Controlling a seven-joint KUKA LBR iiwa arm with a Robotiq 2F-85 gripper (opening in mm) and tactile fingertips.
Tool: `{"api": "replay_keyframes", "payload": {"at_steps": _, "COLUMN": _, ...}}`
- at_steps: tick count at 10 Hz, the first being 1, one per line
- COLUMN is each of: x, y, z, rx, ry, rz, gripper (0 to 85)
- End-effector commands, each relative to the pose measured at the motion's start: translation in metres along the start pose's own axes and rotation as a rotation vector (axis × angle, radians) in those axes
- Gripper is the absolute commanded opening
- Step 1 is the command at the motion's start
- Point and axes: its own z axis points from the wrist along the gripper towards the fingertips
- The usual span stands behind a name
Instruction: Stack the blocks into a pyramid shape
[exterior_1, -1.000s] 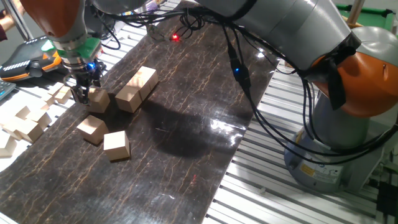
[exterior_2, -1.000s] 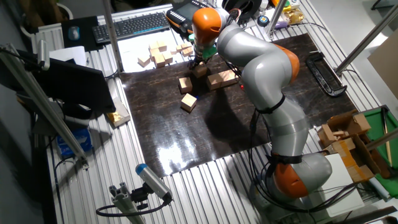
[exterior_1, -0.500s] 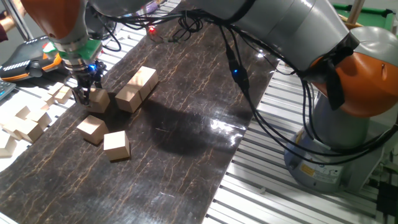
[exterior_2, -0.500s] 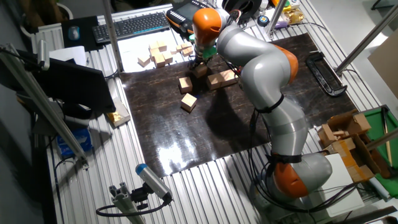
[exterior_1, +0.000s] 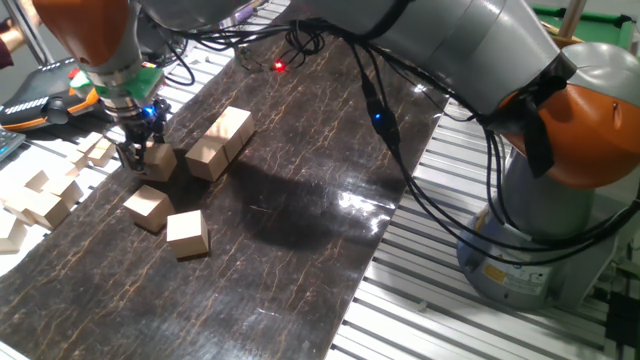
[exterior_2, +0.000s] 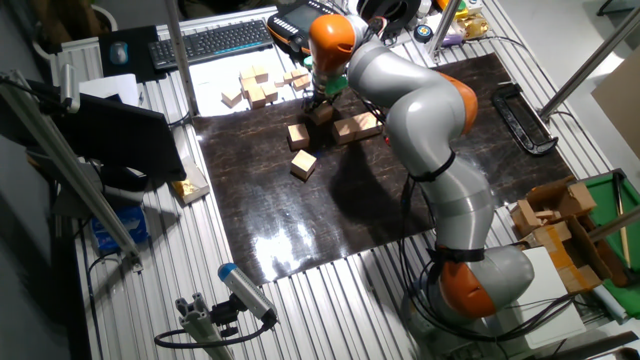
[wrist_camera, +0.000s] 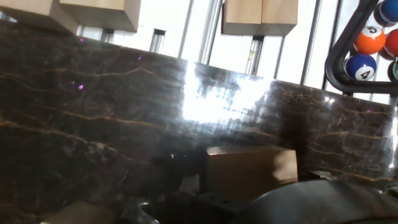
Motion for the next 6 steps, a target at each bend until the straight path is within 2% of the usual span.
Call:
{"api": "replay_keyframes", "payload": {"at_steps": 1, "x": 0.0, "y": 0.0, "z": 0.001, "rx": -0.001, "ry": 0.004, "rz": -0.003, "gripper": 72.3}}
{"api": "replay_keyframes", "payload": {"at_steps": 2, "x": 0.0, "y": 0.0, "z": 0.002, "rx": 0.0, "ry": 0.007, "rz": -0.01, "gripper": 62.3}}
{"api": "replay_keyframes", "payload": {"at_steps": 3, "x": 0.0, "y": -0.001, "z": 0.0, "rx": -0.003, "ry": 0.016, "rz": -0.017, "gripper": 48.0}}
{"api": "replay_keyframes", "payload": {"at_steps": 5, "x": 0.002, "y": -0.001, "z": -0.011, "rx": -0.004, "ry": 0.033, "rz": -0.029, "gripper": 6.3}}
{"api": "replay_keyframes", "payload": {"at_steps": 6, "x": 0.003, "y": -0.001, "z": -0.02, "rx": 0.004, "ry": 0.034, "rz": -0.014, "gripper": 0.7}}
